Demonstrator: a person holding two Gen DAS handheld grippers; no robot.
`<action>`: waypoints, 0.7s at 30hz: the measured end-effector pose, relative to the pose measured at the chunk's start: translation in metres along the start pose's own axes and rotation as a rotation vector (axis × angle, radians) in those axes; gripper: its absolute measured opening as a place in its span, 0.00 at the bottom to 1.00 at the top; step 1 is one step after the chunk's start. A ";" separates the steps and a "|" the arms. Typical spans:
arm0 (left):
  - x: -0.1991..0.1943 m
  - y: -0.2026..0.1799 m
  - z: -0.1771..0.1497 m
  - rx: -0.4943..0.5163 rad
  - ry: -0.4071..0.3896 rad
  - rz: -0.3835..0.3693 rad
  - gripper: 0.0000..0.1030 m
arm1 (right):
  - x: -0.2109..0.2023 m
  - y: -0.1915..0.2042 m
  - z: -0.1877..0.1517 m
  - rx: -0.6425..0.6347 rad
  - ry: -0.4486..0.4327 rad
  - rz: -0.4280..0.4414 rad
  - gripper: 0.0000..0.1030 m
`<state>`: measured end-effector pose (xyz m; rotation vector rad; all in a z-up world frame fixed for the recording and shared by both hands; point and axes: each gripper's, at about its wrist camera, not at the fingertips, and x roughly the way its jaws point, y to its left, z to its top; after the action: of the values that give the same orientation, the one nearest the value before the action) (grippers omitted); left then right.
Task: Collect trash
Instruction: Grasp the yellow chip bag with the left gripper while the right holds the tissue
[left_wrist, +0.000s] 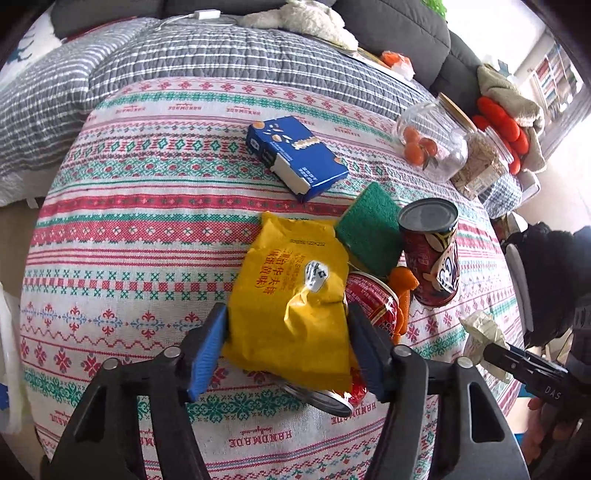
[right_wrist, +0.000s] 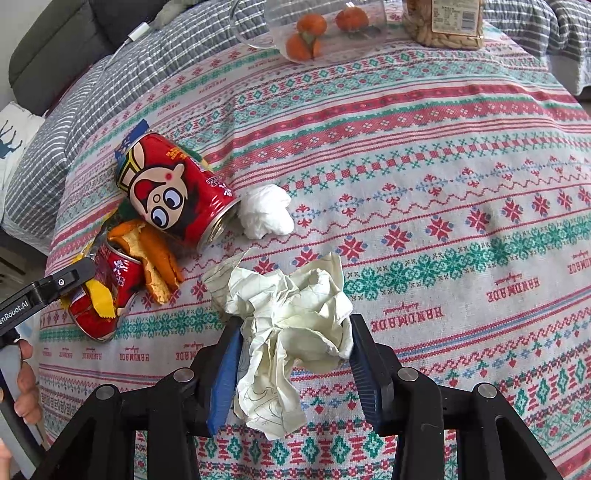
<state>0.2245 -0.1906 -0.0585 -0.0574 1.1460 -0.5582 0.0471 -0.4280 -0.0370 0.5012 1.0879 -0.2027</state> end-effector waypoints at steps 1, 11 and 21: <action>-0.002 0.002 0.000 -0.012 -0.001 -0.004 0.61 | 0.000 0.000 0.000 0.000 0.000 -0.002 0.48; -0.051 0.014 -0.016 0.042 -0.096 0.051 0.57 | -0.007 0.015 0.002 -0.021 -0.014 0.023 0.48; -0.092 0.057 -0.048 0.068 -0.143 0.167 0.57 | 0.001 0.056 0.004 -0.058 -0.015 0.049 0.48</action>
<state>0.1777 -0.0889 -0.0198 0.0562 0.9817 -0.4370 0.0727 -0.3812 -0.0204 0.4729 1.0630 -0.1314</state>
